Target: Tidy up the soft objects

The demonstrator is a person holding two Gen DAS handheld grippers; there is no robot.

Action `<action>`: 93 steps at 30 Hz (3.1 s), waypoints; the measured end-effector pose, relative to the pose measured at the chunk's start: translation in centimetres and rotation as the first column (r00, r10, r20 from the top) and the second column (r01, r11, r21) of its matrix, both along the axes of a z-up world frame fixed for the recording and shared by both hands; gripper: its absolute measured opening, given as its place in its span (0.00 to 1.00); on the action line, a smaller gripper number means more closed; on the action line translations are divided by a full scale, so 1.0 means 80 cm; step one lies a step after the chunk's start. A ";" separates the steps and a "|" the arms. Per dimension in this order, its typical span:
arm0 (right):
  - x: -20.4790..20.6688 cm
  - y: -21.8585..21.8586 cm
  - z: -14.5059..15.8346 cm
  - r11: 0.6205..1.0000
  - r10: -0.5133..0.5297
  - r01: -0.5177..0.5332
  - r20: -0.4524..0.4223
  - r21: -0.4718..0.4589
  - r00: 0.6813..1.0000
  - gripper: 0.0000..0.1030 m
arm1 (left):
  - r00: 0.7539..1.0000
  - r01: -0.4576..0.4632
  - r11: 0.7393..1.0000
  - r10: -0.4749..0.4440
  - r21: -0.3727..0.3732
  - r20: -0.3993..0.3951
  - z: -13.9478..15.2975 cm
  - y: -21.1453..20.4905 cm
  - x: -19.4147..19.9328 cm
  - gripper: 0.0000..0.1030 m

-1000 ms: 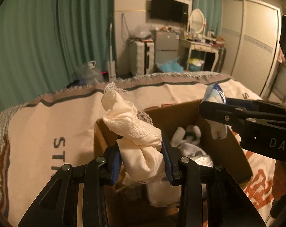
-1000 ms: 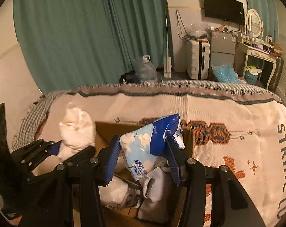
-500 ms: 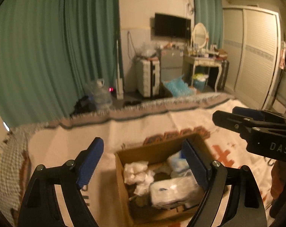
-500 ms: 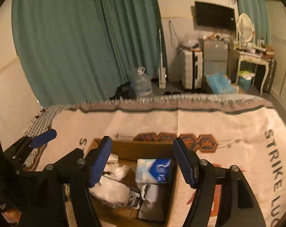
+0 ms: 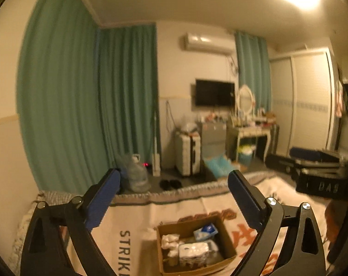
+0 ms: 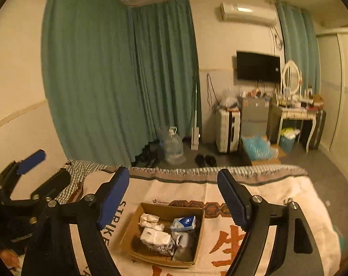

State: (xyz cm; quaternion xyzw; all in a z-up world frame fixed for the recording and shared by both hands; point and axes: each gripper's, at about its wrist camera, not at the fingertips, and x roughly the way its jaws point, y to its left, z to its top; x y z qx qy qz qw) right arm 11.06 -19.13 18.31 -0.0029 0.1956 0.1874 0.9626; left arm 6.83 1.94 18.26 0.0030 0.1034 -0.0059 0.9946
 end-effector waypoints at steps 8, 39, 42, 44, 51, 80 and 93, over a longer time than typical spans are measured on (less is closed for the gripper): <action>-0.102 -0.003 0.000 1.000 0.017 -0.019 0.080 0.021 0.997 1.00 | 0.997 -0.077 0.995 0.078 -0.063 0.011 -0.005 0.017 -0.058 0.94; -0.068 -0.007 -0.209 0.999 -0.034 0.031 -0.108 -0.027 0.994 1.00 | 0.957 -0.102 0.995 0.099 0.003 -0.273 -0.195 0.014 -0.025 0.94; -0.070 -0.001 -0.211 0.999 -0.025 0.021 -0.110 -0.036 0.994 1.00 | 0.955 -0.107 0.994 0.101 -0.009 -0.280 -0.193 0.017 -0.024 0.94; -0.071 0.002 -0.212 0.999 -0.023 0.018 -0.108 -0.049 0.994 1.00 | 0.955 -0.110 0.994 0.104 -0.005 -0.279 -0.194 0.016 -0.024 0.94; -0.068 0.008 -0.217 0.999 -0.012 0.006 -0.131 -0.045 0.991 1.00 | 0.950 -0.092 0.996 0.086 -0.006 -0.299 -0.199 0.017 -0.022 0.94; -0.066 0.009 -0.221 0.999 -0.026 0.019 -0.140 -0.048 0.990 1.00 | 0.940 -0.072 0.997 0.060 -0.023 -0.337 -0.206 0.016 -0.021 0.94; -0.062 0.010 -0.225 0.999 -0.033 0.027 -0.153 -0.042 0.988 1.00 | 0.939 -0.066 0.997 0.053 -0.027 -0.340 -0.209 0.025 -0.019 0.94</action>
